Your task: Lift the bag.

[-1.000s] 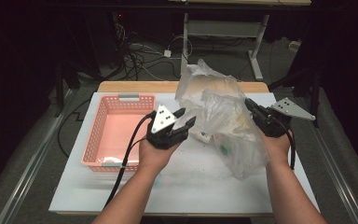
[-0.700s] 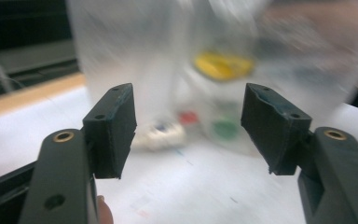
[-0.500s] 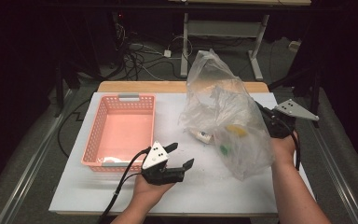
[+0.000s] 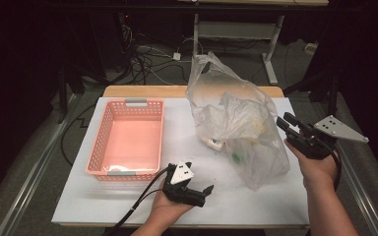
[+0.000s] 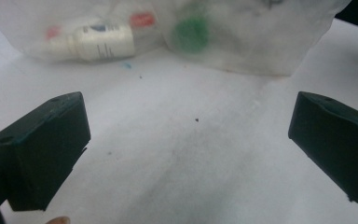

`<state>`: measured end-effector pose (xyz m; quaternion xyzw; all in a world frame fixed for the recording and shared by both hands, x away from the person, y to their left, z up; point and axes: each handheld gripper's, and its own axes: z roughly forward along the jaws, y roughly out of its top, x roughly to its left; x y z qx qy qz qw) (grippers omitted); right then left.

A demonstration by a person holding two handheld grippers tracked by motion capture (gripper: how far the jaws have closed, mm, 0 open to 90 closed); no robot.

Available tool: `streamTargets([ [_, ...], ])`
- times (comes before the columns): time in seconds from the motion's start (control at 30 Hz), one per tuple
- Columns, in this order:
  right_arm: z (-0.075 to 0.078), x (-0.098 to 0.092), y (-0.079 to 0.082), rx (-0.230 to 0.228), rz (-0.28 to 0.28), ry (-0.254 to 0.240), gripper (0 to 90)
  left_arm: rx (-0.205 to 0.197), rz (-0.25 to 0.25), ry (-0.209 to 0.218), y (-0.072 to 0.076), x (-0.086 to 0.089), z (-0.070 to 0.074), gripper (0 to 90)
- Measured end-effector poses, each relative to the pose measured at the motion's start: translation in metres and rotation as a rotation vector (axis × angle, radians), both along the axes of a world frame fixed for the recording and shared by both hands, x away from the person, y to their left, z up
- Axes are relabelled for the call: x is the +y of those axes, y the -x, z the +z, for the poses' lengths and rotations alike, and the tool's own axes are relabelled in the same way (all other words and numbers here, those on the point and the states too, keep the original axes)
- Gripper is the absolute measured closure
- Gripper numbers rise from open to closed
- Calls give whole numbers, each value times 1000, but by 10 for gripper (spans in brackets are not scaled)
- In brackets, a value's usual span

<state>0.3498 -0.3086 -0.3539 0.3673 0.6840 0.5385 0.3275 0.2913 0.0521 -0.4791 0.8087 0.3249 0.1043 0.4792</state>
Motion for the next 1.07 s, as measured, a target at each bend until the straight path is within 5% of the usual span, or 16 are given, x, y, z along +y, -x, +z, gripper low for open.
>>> streamTargets([
  [0.33,-44,-28,13,96,-42,37,447,-7,6,-9,1,1,-7,0],
  [0.57,-82,-33,27,186,-51,67,191,-21,6,-10,3,0,-8,0],
  [0.73,-103,-34,42,206,-85,47,18,-16,10,8,3,2,-9,0],
  [0.87,-120,-35,49,257,-84,65,2,-21,11,6,4,2,-9,0],
  [1.07,-120,-30,52,224,-71,108,2,-21,16,21,4,3,-9,0],
])
